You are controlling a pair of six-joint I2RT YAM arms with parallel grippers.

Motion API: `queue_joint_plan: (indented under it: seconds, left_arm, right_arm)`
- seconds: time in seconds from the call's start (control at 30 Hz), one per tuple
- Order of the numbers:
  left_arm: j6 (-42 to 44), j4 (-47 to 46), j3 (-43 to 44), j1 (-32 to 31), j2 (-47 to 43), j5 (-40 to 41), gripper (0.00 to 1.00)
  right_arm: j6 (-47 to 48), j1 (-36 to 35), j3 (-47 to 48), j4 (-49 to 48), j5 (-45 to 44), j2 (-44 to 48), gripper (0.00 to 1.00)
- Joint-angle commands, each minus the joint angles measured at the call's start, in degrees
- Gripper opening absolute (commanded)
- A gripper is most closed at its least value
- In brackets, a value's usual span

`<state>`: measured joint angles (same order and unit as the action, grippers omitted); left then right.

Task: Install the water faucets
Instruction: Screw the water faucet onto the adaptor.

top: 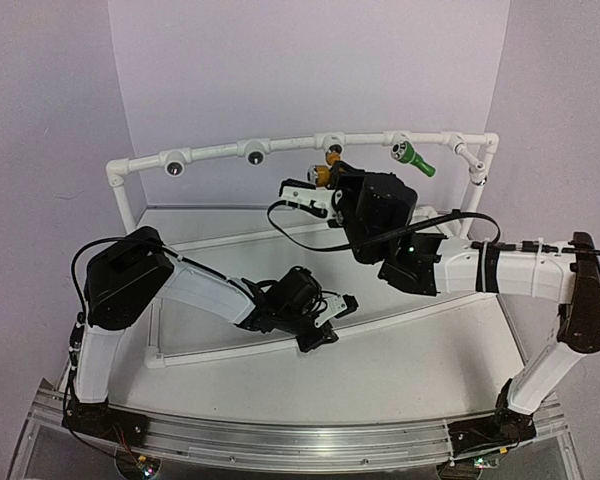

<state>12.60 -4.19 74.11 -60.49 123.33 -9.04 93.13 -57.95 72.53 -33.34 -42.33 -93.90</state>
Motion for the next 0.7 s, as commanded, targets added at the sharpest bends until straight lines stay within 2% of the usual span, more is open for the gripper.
queue_joint_plan:
  seconds: [0.0, 0.2, 0.67]
  left_arm:
    - [-5.09, 8.46, -3.02, -0.78, 2.19, 0.68, 0.0]
    - [-4.94, 8.55, -3.65, -1.48, 2.06, -0.27, 0.0]
    - [-5.12, 8.49, -4.35, -1.83, 1.92, -0.05, 0.0]
  right_arm:
    - [-1.56, 1.4, 4.01, -2.1, 2.13, -1.09, 0.0]
    - [-2.11, 2.92, 6.81, -2.01, 0.37, -1.85, 0.0]
    - [-5.24, 4.71, 2.17, 2.68, 0.83, 1.56, 0.0]
